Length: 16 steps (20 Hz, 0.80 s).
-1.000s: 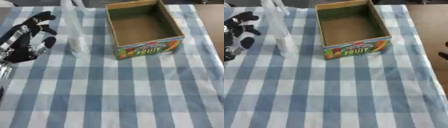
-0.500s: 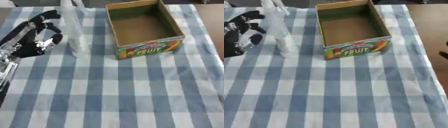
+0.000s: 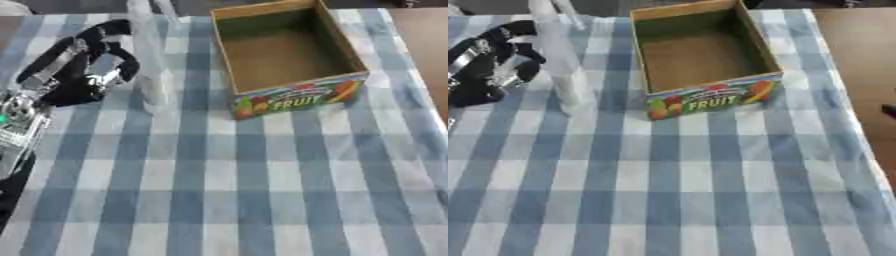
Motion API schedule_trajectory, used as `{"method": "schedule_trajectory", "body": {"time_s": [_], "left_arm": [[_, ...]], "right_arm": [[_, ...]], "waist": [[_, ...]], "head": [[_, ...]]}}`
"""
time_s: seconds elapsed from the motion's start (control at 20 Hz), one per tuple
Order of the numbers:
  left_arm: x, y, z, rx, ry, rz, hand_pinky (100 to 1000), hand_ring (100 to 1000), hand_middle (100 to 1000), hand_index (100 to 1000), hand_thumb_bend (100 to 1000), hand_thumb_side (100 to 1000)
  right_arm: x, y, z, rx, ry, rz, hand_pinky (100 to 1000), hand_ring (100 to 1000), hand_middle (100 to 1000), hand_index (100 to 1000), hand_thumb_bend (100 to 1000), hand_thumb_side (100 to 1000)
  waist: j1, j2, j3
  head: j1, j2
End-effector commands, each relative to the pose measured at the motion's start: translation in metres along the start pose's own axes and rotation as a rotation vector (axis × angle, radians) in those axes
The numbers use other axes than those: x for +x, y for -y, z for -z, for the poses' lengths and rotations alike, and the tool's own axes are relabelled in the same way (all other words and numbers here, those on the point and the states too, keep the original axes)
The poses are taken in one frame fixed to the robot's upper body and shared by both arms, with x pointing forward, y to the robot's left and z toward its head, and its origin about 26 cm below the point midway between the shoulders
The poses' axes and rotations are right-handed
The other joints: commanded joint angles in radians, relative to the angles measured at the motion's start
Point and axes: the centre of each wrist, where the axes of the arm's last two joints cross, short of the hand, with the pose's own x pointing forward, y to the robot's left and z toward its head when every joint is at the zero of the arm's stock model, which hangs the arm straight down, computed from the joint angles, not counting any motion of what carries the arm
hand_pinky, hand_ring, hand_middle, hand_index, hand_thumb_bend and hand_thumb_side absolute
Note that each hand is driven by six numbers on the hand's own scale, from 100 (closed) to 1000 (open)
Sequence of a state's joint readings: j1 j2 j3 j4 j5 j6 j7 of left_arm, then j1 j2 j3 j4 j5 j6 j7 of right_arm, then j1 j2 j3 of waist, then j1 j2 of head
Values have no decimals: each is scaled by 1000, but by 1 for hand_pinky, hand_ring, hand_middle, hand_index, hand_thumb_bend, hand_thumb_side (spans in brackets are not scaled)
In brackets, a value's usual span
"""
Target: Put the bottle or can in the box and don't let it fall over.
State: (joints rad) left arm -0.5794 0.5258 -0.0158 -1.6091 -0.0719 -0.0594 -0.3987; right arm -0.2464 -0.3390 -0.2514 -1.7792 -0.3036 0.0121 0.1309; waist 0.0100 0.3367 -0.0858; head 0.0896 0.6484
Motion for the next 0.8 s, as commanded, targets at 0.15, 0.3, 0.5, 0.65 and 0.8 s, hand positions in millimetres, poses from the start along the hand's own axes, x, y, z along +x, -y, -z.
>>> {"method": "schedule_trajectory", "body": {"time_s": [0.15, 0.3, 0.5, 0.65, 0.8], "left_arm": [[6, -8, 4, -1, 11, 38, 1000, 714, 886, 965, 360, 562], [5, -10, 6, 4, 5, 40, 1000, 716, 888, 973, 362, 563], [6, -12, 7, 10, -1, 48, 1000, 719, 892, 979, 364, 561], [6, -12, 8, 22, -12, 53, 1000, 722, 895, 993, 370, 566], [6, -13, 6, 47, -41, 59, 1000, 729, 898, 1000, 386, 579]], "right_arm": [[7, 2, 3, 9, 14, -23, 873, 1000, 1000, 995, 100, 672], [7, 2, 3, 9, 13, -24, 873, 1000, 1000, 995, 100, 673], [6, 1, 3, 10, 12, -24, 873, 1000, 1000, 995, 100, 674], [6, 1, 3, 10, 11, -24, 873, 1000, 1000, 995, 100, 675], [6, 1, 3, 11, 10, -23, 873, 1000, 1000, 995, 100, 675]], "waist": [[-1, -14, -1], [-1, -13, -1], [-2, -12, -1], [-2, -11, -1], [-2, -10, 0]], "head": [[2, -8], [3, -8], [6, -9], [8, -10], [8, -11]]}}
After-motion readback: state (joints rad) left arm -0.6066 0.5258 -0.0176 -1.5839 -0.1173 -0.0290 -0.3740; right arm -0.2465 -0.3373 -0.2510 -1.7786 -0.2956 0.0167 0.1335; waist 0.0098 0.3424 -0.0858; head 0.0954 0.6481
